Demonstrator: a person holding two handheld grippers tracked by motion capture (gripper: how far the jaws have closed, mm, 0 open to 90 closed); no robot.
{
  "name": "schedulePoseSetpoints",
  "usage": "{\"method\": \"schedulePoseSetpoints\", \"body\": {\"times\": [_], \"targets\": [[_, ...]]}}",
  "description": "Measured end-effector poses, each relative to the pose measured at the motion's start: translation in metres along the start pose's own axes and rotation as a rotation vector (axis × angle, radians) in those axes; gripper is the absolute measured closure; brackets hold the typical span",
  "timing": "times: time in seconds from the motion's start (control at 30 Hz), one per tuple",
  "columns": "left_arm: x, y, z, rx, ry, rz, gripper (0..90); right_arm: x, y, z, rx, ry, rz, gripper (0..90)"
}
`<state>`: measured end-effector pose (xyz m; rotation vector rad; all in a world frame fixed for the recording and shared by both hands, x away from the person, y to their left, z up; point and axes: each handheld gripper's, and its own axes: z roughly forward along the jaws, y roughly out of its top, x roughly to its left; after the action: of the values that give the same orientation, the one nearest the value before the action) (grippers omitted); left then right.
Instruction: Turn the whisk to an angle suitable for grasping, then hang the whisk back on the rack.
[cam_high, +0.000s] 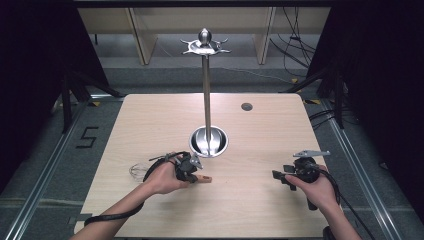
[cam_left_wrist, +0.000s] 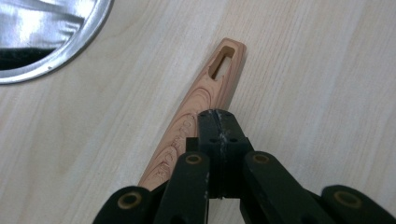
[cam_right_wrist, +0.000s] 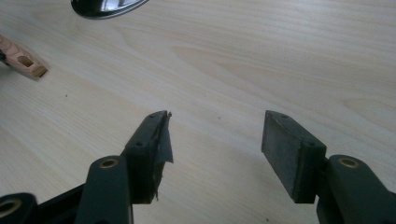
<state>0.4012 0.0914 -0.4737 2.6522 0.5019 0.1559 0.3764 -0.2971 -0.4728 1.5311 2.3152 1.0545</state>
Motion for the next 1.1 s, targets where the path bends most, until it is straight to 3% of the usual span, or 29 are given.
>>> {"method": "schedulePoseSetpoints", "body": {"times": [0.03,0.07,0.1,0.13,0.17,0.2,0.23,0.33,0.4,0.53,0.57,0.6,0.7,0.73,0.8,0.83,0.87,0.9,0.93,0.97,1.0,1.1], "targets": [[-0.001,0.000,-0.003,-0.010,-0.006,0.024,86.1,0.000,0.000,-0.001,0.009,-0.019,-0.001,42.2],[-0.004,0.000,-0.012,-0.021,-0.013,0.066,75.9,-0.003,0.000,0.000,-0.013,0.001,0.002,42.2],[-0.004,0.000,-0.012,-0.021,-0.013,0.066,70.3,-0.003,0.000,0.000,-0.013,0.001,0.002,42.2],[-0.004,-0.001,-0.019,-0.016,-0.014,0.109,63.5,-0.003,-0.001,-0.002,-0.008,0.001,0.016,42.2],[-0.003,-0.001,-0.024,-0.004,-0.006,0.141,63.5,-0.003,-0.001,-0.002,-0.008,0.001,0.016,42.2],[0.000,-0.003,-0.032,-0.023,0.007,0.119,58.3,-0.005,-0.002,-0.002,-0.013,0.018,0.025,42.2],[0.003,-0.004,-0.035,-0.033,0.015,0.105,55.6,-0.007,-0.003,0.000,-0.035,0.023,0.002,42.2],[0.010,-0.008,-0.039,-0.051,0.014,0.078,50.9,-0.008,-0.004,-0.002,-0.049,0.015,0.019,42.2],[0.013,-0.012,-0.039,-0.058,0.008,0.055,44.4,-0.008,-0.003,-0.005,-0.045,0.003,-0.003,42.1],[0.011,-0.020,-0.040,-0.076,0.004,0.048,40.9,-0.004,-0.001,-0.006,-0.041,-0.006,-0.001,42.1],[0.010,-0.021,-0.040,-0.091,0.006,0.038,40.2,-0.002,0.002,-0.003,-0.054,-0.006,-0.043,42.1],[0.010,-0.023,-0.042,-0.098,0.013,0.038,39.5,0.005,0.002,-0.004,-0.028,-0.002,0.027,42.1],[0.011,-0.025,-0.044,-0.103,0.025,0.040,37.9,0.006,0.002,-0.003,-0.023,0.008,-0.008,42.1],[0.014,-0.025,-0.046,-0.079,0.027,0.058,37.9,0.012,0.003,-0.005,0.012,-0.001,0.052,42.1],[0.014,-0.026,-0.045,-0.062,0.023,0.058,36.0,0.006,0.004,0.000,-0.026,0.021,-0.005,42.1],[0.015,-0.026,-0.044,-0.058,0.019,0.058,35.5,0.005,0.004,0.000,-0.020,0.025,-0.003,42.1],[0.017,-0.025,-0.042,-0.041,0.014,0.077,35.5,0.001,0.003,0.005,-0.065,0.033,-0.026,42.1],[0.017,-0.025,-0.042,-0.041,0.014,0.077,35.8,0.001,0.003,0.005,-0.065,0.033,-0.026,42.1],[0.018,-0.025,-0.040,-0.032,0.014,0.086,38.0,-0.001,0.005,0.001,-0.015,0.005,-0.034,42.2],[0.019,-0.024,-0.038,-0.018,0.018,0.106,38.0,-0.001,0.005,0.001,-0.015,0.005,-0.034,42.2],[0.018,-0.024,-0.036,0.026,0.015,0.151,39.4,-0.001,0.004,0.001,-0.011,0.019,-0.003,42.1],[0.018,-0.025,-0.034,0.039,0.007,0.163,39.6,0.000,0.004,0.002,-0.014,0.011,-0.017,42.2]]}}
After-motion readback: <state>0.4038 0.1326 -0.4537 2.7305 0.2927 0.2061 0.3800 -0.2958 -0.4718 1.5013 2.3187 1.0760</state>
